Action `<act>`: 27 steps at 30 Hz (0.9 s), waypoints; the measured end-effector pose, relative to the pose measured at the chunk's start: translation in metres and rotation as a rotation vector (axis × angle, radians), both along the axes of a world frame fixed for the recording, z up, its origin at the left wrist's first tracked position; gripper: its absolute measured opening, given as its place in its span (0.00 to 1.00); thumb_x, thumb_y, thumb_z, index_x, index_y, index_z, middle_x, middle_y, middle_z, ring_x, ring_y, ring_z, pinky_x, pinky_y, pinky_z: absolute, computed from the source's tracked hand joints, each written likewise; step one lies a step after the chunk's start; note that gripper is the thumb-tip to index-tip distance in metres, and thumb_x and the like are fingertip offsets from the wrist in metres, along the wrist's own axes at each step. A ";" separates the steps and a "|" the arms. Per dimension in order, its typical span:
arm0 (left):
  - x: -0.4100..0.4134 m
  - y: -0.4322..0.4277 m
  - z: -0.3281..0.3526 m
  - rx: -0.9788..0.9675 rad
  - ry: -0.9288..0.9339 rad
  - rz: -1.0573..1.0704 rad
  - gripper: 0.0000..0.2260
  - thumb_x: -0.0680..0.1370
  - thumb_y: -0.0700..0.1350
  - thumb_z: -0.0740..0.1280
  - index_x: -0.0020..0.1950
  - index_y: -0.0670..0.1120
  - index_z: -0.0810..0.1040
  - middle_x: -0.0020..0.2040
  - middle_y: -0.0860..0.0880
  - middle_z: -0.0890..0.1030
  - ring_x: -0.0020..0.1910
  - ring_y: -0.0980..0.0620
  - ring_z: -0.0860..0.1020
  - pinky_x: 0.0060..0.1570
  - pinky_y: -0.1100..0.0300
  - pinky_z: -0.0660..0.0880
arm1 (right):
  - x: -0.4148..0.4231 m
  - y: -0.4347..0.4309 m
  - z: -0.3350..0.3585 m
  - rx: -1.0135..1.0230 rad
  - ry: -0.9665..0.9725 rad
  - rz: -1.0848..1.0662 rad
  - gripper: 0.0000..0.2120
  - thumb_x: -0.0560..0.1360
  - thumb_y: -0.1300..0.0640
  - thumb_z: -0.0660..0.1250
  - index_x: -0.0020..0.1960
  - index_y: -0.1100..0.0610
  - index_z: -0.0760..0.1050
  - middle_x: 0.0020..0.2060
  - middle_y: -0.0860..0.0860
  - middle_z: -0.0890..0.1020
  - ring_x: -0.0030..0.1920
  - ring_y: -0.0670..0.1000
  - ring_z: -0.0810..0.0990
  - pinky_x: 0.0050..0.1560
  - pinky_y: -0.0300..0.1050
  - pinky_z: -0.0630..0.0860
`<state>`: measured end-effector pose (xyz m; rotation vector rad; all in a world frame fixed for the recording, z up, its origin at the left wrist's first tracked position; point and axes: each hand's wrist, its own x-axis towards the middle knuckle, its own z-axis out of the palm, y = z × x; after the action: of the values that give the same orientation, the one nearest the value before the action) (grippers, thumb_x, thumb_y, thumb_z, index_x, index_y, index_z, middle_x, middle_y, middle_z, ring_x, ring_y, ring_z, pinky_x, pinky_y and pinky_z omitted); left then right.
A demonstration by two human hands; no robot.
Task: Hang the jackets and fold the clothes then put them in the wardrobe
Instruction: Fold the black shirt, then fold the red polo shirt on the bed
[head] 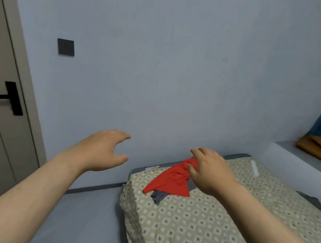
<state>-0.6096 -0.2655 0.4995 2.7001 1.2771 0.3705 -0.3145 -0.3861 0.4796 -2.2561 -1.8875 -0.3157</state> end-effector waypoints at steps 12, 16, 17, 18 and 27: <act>0.066 0.165 -0.111 -0.308 0.007 -0.008 0.31 0.76 0.57 0.68 0.77 0.51 0.66 0.76 0.52 0.67 0.75 0.53 0.64 0.73 0.59 0.60 | 0.071 0.120 -0.096 -0.292 0.053 -0.124 0.21 0.79 0.47 0.57 0.69 0.53 0.69 0.63 0.53 0.76 0.62 0.57 0.73 0.61 0.52 0.71; 0.095 0.174 -0.125 -0.582 -0.258 -0.009 0.29 0.73 0.55 0.72 0.73 0.51 0.71 0.67 0.58 0.74 0.67 0.57 0.72 0.61 0.65 0.67 | 0.089 0.136 -0.118 -0.341 0.082 -0.149 0.20 0.80 0.47 0.57 0.68 0.54 0.69 0.62 0.54 0.76 0.62 0.57 0.74 0.60 0.52 0.71; 0.101 0.174 -0.128 -0.636 -0.311 -0.007 0.28 0.73 0.54 0.73 0.72 0.52 0.72 0.63 0.61 0.74 0.64 0.59 0.72 0.58 0.66 0.67 | 0.092 0.140 -0.126 -0.362 0.094 -0.151 0.18 0.79 0.48 0.57 0.66 0.54 0.69 0.61 0.54 0.76 0.61 0.58 0.74 0.59 0.51 0.72; 0.106 0.176 -0.134 -0.670 -0.346 0.000 0.27 0.73 0.54 0.73 0.71 0.53 0.73 0.60 0.63 0.74 0.62 0.61 0.73 0.57 0.65 0.67 | 0.094 0.145 -0.133 -0.387 0.105 -0.152 0.18 0.80 0.47 0.57 0.65 0.54 0.69 0.60 0.54 0.76 0.61 0.58 0.74 0.58 0.51 0.72; 0.121 0.193 -0.213 -0.773 -0.496 0.126 0.23 0.76 0.49 0.73 0.70 0.51 0.73 0.64 0.58 0.75 0.62 0.61 0.72 0.61 0.64 0.67 | 0.141 0.173 -0.230 -0.518 0.250 -0.163 0.24 0.81 0.47 0.58 0.75 0.52 0.64 0.68 0.52 0.72 0.68 0.55 0.70 0.65 0.48 0.70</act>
<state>-0.4891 -0.0727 0.2869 1.7541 1.1270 0.4144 -0.1737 -0.2129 0.2501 -2.6164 -1.8076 0.4712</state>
